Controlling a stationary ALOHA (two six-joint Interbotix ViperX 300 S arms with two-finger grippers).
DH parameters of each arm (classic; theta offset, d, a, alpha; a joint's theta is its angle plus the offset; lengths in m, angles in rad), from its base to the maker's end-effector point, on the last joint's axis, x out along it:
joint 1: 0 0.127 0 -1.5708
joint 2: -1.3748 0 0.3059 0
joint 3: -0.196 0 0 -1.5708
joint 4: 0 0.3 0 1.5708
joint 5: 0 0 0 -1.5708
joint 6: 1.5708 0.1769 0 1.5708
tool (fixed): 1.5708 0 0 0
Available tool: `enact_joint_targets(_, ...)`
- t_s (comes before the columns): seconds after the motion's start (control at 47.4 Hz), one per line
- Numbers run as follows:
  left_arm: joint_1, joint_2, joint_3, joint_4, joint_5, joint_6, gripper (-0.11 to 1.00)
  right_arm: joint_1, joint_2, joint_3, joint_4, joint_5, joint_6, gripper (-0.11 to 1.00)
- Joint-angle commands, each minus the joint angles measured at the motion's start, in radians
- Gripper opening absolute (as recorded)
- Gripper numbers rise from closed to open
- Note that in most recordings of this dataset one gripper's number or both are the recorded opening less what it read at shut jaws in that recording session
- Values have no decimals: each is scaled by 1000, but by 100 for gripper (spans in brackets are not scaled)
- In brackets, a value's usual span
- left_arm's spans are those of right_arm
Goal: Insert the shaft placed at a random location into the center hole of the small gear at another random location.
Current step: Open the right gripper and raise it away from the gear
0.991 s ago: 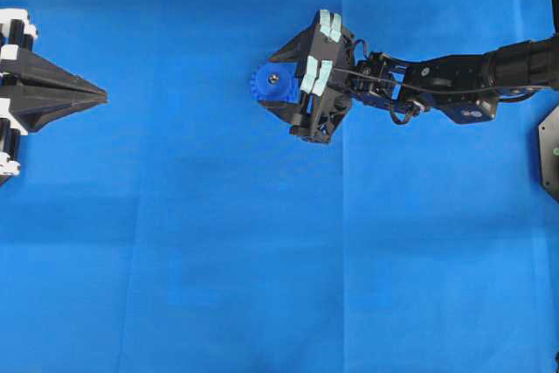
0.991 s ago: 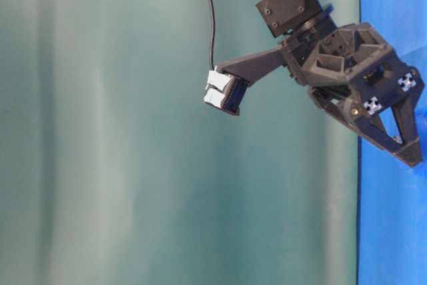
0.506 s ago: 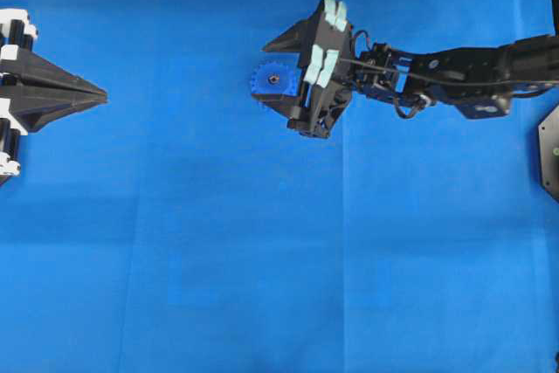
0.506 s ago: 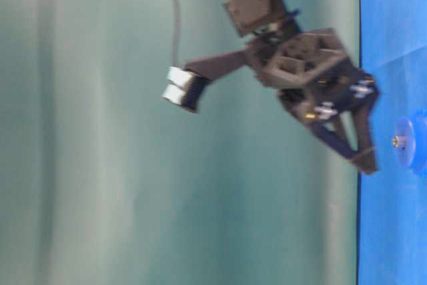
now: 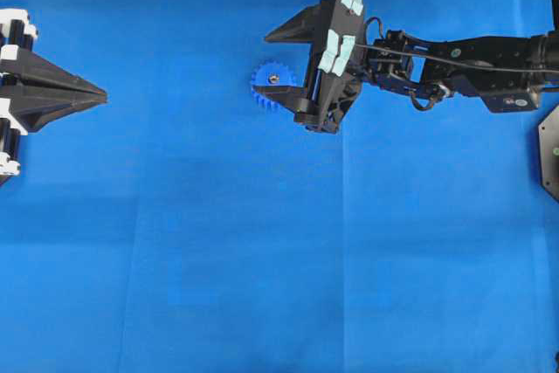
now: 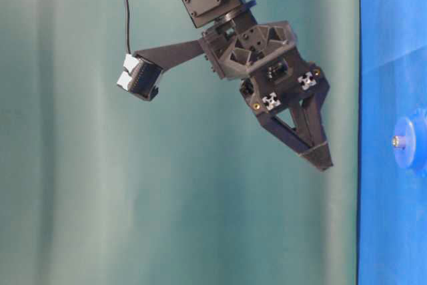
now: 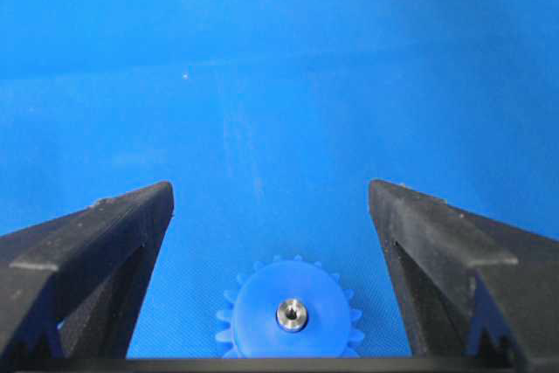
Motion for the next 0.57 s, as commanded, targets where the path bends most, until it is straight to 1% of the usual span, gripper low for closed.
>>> enact_joint_targets(0.0,0,3,-11,0,-6,0,0,3,-35,-11,2,-2,-2,83)
enact_joint_targets(0.211,2,3,-11,0,-5,-2,0,3,-97,60,3,-3,0,83)
enact_joint_targets(0.548,2,-21,-11,0,2,0,0,5,-275,239,2,-3,5,83)
